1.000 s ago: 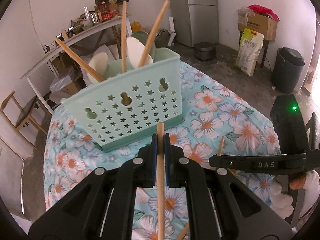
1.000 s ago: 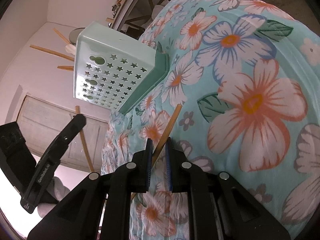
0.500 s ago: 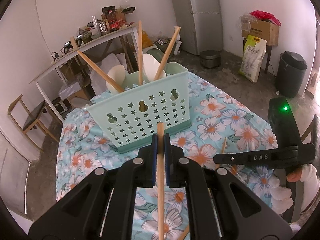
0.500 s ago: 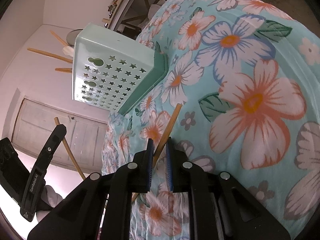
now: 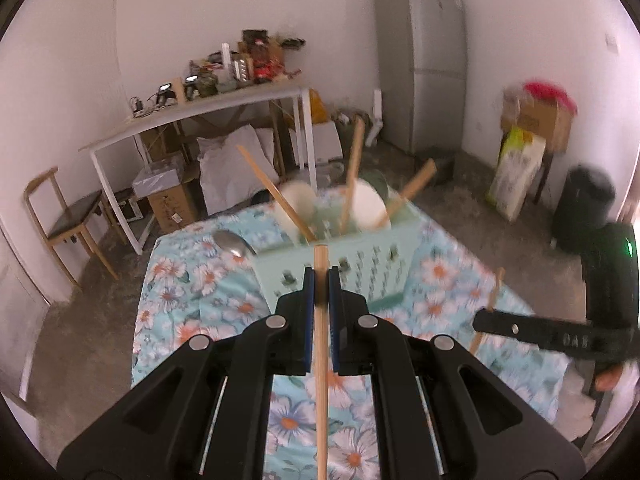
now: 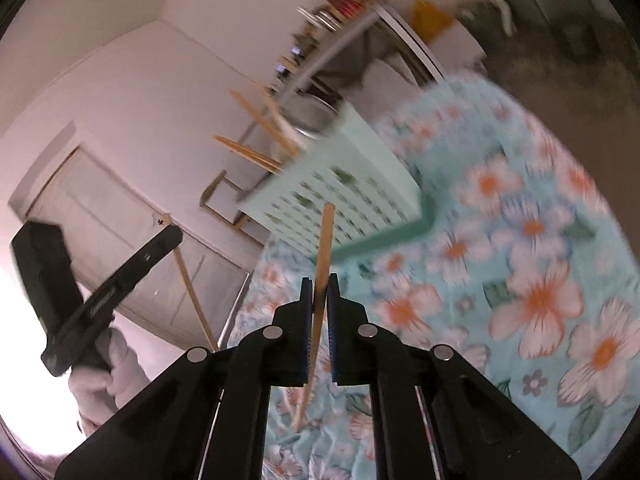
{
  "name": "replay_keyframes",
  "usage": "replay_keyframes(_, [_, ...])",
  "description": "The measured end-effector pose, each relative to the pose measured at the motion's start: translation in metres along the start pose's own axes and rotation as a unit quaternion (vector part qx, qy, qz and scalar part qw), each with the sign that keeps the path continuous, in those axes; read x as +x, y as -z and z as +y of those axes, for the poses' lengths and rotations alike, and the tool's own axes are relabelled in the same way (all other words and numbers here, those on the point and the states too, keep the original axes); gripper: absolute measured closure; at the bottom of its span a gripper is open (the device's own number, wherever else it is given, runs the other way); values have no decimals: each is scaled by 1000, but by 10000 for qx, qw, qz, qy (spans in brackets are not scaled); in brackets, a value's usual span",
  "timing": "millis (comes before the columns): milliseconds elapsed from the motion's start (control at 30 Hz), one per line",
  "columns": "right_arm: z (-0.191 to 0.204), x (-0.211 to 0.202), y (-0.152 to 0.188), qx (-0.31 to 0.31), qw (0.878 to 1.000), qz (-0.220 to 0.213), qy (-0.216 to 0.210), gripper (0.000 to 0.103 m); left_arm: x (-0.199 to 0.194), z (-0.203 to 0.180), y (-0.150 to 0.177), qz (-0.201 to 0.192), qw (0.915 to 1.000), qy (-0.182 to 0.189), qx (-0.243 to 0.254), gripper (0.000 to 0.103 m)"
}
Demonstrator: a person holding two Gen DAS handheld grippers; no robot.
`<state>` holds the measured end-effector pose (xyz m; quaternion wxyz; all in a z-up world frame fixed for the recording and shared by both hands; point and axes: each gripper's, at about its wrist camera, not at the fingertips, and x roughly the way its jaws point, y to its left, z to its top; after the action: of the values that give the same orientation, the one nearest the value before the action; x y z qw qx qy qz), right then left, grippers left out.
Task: Organize utensils
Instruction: 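Carry the chopsticks upright over the holder with both tools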
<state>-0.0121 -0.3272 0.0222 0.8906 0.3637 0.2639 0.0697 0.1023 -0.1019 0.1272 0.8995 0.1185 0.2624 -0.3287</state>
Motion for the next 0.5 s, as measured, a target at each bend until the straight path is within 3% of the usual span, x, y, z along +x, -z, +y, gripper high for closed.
replay_keyframes(233, [40,-30,-15,-852,9948,-519,188,97,-32,42,-41,-868,9928,201,-795,97])
replay_keyframes(333, [39,-39,-21,-929,9937,-606,172,97,-46,49,-61,-1458,9831,271,-1076,97])
replay_keyframes(500, [36,-42,-23,-885,9941,-617,85,97,-55,53,-93,-2429,9580,234,-1509,97])
